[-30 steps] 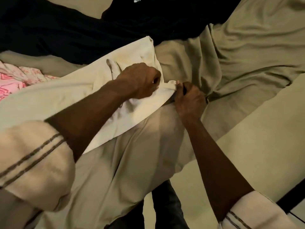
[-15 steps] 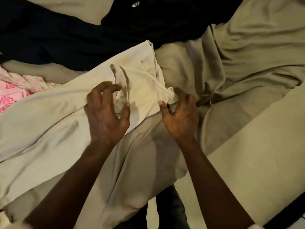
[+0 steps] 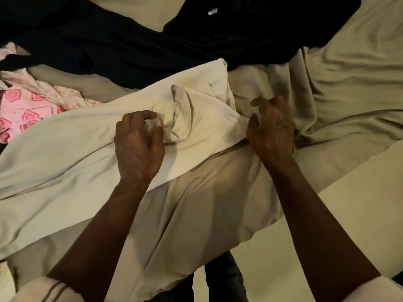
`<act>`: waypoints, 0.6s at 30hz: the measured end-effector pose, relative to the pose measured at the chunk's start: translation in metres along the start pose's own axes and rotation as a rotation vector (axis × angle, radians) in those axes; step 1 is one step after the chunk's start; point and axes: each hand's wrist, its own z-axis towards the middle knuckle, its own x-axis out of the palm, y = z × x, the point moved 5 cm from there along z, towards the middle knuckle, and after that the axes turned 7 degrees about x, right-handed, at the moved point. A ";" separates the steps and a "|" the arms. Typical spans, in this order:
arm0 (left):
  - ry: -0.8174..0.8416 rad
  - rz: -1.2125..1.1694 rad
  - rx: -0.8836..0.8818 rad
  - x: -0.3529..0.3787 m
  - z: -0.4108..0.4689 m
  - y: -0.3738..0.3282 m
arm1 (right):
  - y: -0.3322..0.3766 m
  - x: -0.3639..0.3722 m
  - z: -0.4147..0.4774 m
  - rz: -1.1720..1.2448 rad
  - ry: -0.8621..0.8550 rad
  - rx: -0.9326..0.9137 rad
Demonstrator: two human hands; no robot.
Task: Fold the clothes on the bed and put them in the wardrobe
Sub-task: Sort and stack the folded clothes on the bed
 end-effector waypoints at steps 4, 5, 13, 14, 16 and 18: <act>0.206 0.181 0.184 0.005 -0.011 0.002 | 0.068 0.004 -0.003 0.400 0.113 0.110; 0.249 0.227 0.213 0.009 -0.013 0.004 | 0.084 0.012 0.000 0.454 0.191 0.148; 0.112 0.276 0.189 -0.005 -0.002 0.013 | 0.144 0.046 0.022 0.222 0.252 0.058; 0.091 0.255 0.177 -0.009 -0.003 0.014 | 0.133 0.043 0.024 0.337 0.255 0.140; 0.040 0.216 0.190 -0.018 -0.007 0.014 | 0.106 0.035 0.019 0.540 0.259 0.257; 0.014 0.166 0.284 -0.024 -0.014 0.010 | 0.078 0.027 0.006 0.646 0.278 0.352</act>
